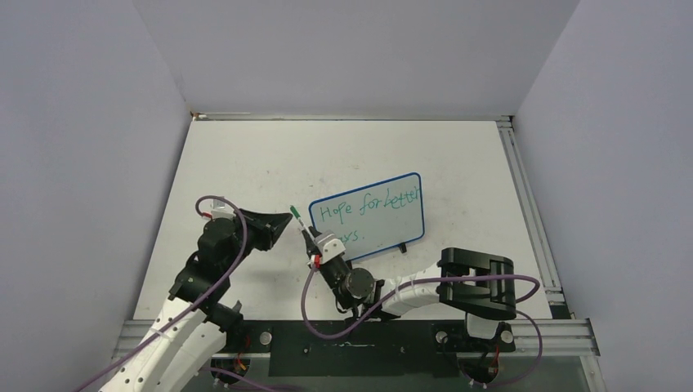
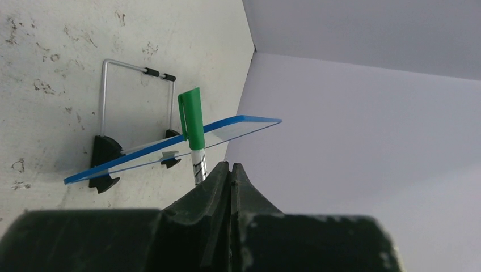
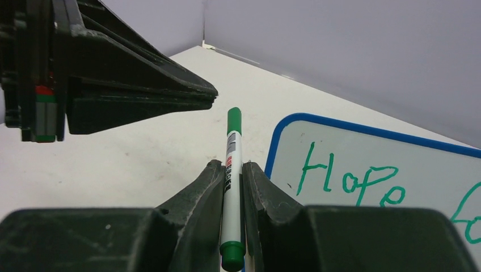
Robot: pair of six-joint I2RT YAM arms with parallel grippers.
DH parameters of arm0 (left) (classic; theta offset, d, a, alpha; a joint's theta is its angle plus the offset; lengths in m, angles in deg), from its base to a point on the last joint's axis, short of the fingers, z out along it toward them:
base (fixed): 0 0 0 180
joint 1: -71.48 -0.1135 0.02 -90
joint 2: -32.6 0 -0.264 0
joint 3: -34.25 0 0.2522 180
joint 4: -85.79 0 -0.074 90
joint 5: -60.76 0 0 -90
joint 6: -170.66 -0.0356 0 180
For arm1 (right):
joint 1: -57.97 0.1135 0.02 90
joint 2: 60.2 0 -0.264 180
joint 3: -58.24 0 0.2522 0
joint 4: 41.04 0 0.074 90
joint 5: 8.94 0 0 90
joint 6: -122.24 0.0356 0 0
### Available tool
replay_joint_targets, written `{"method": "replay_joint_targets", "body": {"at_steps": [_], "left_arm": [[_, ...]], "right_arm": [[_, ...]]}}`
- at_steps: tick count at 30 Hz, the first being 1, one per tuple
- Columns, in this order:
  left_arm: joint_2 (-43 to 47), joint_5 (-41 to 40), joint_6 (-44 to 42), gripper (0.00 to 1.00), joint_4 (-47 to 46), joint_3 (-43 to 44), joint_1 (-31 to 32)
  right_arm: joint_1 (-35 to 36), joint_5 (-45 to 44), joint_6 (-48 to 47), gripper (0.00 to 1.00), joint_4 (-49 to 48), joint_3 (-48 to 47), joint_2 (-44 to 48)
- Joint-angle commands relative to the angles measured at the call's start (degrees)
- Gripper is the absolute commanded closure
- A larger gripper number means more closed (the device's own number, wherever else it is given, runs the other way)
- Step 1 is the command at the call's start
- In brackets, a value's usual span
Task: Write a sentence on the whiteboard
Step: Close the whiteboard marker at the center of the board.
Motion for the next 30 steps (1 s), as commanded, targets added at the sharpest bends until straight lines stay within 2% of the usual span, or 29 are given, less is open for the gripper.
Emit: {"method": "replay_joint_targets", "body": {"at_steps": [1,6,12,17,20,23,28,30], "left_arm": [[-0.1,1.4,-2.0,1.00,-2.7,2.7,1.3],[0.1,1.7,-5.3,1.00,-1.4,4.8,1.4],[-0.3,0.1,-13.5,0.56,3.5,11.4,1.2],[-0.9,1.1,-22.8,0.32,4.8,16.9,1.1],[-2.3,7.5,-28.7,0.28,-0.4,17.3,1.0],[-3.7,15.2,-33.0,0.27,-6.5,17.6,1.1],[-6.2,23.6,-36.3,0.26,-12.9,18.4,1.1],[-6.2,24.6,-36.3,0.24,-14.7,18.2,1.1]], "right_arm": [[-0.1,-2.6,-2.8,0.95,-8.2,-2.1,-0.8],[0.2,-0.7,-3.4,0.95,-13.7,0.9,1.9],[0.5,2.8,0.0,0.95,-14.4,4.3,7.7],[0.5,4.1,3.7,0.95,-11.2,6.3,14.5],[0.1,6.6,8.8,0.95,-6.2,7.3,20.4],[-2.1,12.5,18.1,0.95,0.7,8.0,27.0],[-8.9,22.5,31.3,0.95,8.6,8.9,34.0],[-10.6,24.2,34.1,0.95,10.8,9.2,35.8]]}}
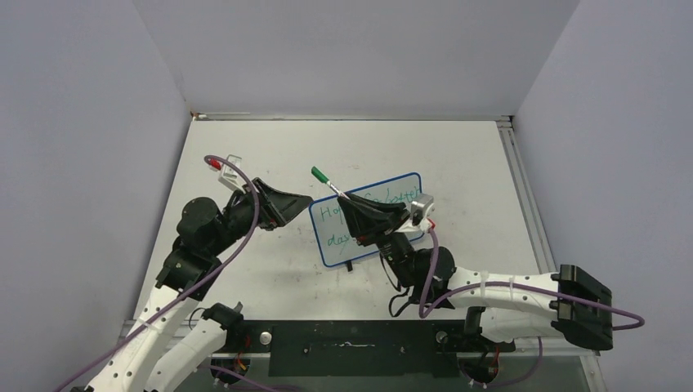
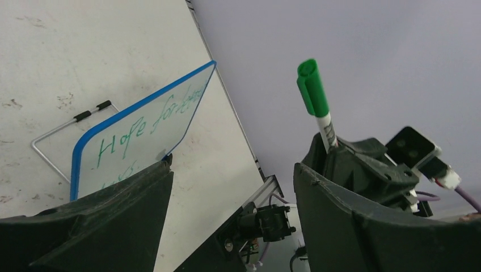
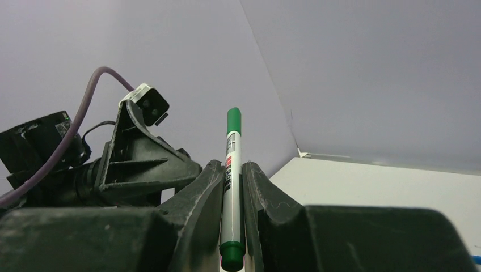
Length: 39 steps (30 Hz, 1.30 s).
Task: Write a sentence on the whiteboard
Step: Close the whiteboard marker at the center of the board.
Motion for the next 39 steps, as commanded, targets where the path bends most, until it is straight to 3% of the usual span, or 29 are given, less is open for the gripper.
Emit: {"method": "replay_joint_targets", "body": {"at_steps": [1,5,15,24,30,39], "left_arm": [[0.0,8.0,-4.1,0.23,-11.1,2.4,0.0],[0.1,9.7,-3.4,0.22,-14.9,1.5,-0.1],[-0.4,9.1,-3.9,0.22,-13.0,2.8,-0.1],[-0.4,8.1,-2.3,0.41,-14.5,1.8,0.0],[-0.3,6.9,-2.0,0.47,-14.5,1.1,-0.1],[-0.4,6.3,-1.2,0.49,-15.7,0.8,-0.1]], "right_arm": [[-3.6,9.5,12.7,0.95,6.7,1.2,4.0],[-5.1,12.4,15.2,0.95,9.0,1.0,5.1],[-10.6,22.1,24.6,0.95,9.0,2.2,6.1],[-14.5,29.9,30.7,0.95,7.3,2.6,5.3],[-17.2,33.6,35.5,0.95,3.8,3.7,4.5],[-18.3,37.7,37.1,0.95,3.0,2.7,3.2]]}}
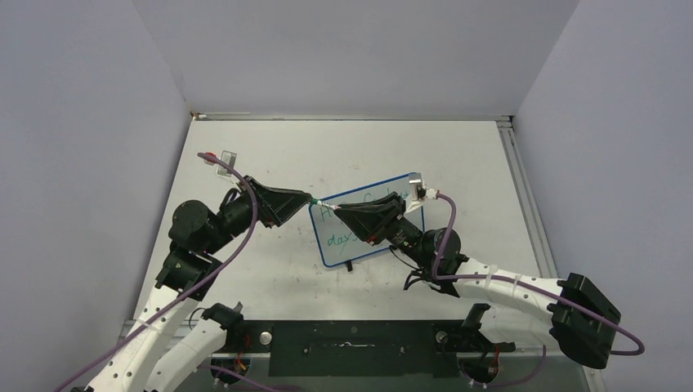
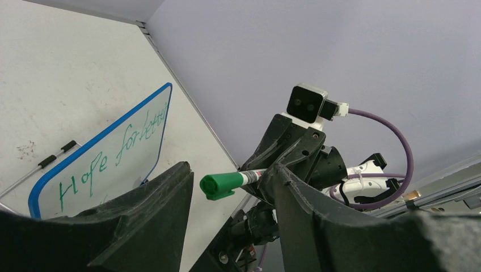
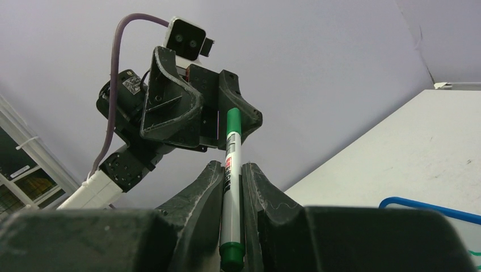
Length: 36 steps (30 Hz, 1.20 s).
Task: Write a sentence on the whiteboard
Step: Close the whiteboard marker at the center of the board.
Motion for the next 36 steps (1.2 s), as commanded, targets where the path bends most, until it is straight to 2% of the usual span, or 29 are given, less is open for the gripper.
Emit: {"method": "replay_joint_targets", "body": {"at_steps": [1,10,15,20,23,36], "left_arm": [[0.2,-0.6,0.5,0.50,-4.3,0.7,-0.1],[0.2,0.2,1.5,0.73,-4.9,-0.1,-0.1],[0.4,1.4,2.6,0.74,-6.0,-1.8,-0.1],[-0.1,2.7,3.3,0.86,-6.8,-2.3,-0.1],[-0.6,3.6,4.1,1.00,-8.3,-3.0,-0.1],[-0.8,4.9,5.5,1.00,-12.1,-6.4,2.5]], "right_arm": [[-0.5,4.1,1.7,0.95,-4.8,-1.2,-0.9],[-0.8,4.0,2.5,0.95,-5.5,-1.4,-1.8],[-0.9,4.0,2.5,0.95,-5.4,-1.8,-2.3],[-1.0,4.0,2.6,0.95,-5.3,-1.9,-2.9],[-0.9,3.6,2.6,0.95,-5.5,-1.9,-2.9],[-0.9,2.3,5.5,0.95,-10.9,-2.4,-7.0]]}}
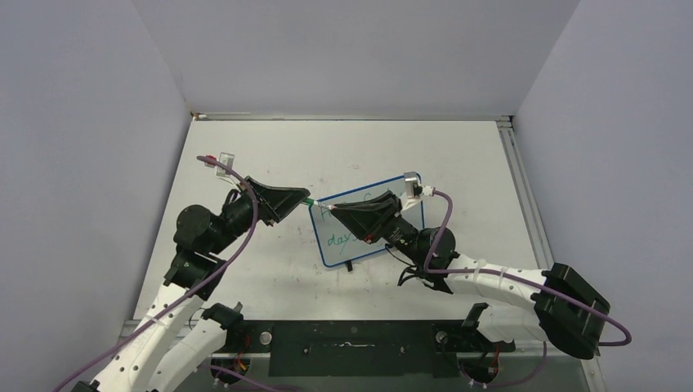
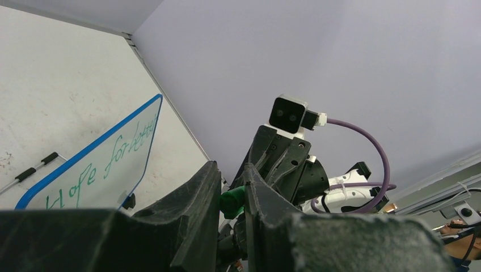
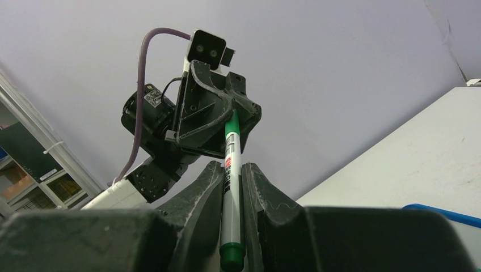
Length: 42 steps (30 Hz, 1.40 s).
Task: Write a sentence on the whiteboard
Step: Close the whiteboard marker at the center of the board, then place the whiteboard marker at the center of the board.
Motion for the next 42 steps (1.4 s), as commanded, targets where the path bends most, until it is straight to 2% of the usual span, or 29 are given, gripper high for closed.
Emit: {"method": "replay_joint_targets", "body": {"at_steps": [1,17,21,23,26,28,30,33,36,39,42], "left_arm": [[-0.2,4.8,0.1,1.00,-2.6,-1.5,3.3],[-2.6,0.7,-2.1,1.00,-3.4,-3.4,12.3],[-2.4,-0.9,-4.9,1.00,1.9,-1.3,12.1],[-2.1,-2.2,-8.8,0.83,7.9,2.0,10.9],[-2.6,-2.5,-15.6,0.50,19.0,9.0,6.0],[-3.2,-1.2,-19.9,0.37,23.9,13.3,1.6],[-4.1,0.9,-23.6,0.28,27.3,17.0,-3.1],[-6.6,1.6,-29.9,0.21,32.7,22.4,-8.8],[-10.0,-2.9,-36.5,0.20,37.4,26.3,-11.3],[-12.0,-12.8,-41.1,0.19,39.4,27.1,-12.3],[-11.2,-23.2,-43.6,0.18,37.4,24.0,-12.4]], "right_arm": [[-0.2,-0.6,1.0,0.95,-4.0,-2.6,-2.1],[0.0,-1.8,0.8,0.95,-4.3,-3.8,-3.0],[0.0,-2.5,-1.2,0.95,-0.1,-2.8,-0.9],[0.0,-3.6,-3.3,0.95,4.9,-1.6,1.8],[0.1,-5.4,-7.3,0.95,17.1,-0.1,7.2],[0.3,-7.6,-10.2,0.95,27.8,0.5,11.3],[0.4,-9.5,-13.0,0.95,39.2,0.9,15.2],[0.4,-11.5,-16.5,0.95,56.4,-0.1,19.8],[0.5,-10.5,-19.0,0.95,71.1,-1.4,21.8],[0.5,-6.0,-20.4,0.95,78.8,-1.5,20.6],[0.5,-0.7,-20.7,0.95,81.3,-0.8,17.6]]}}
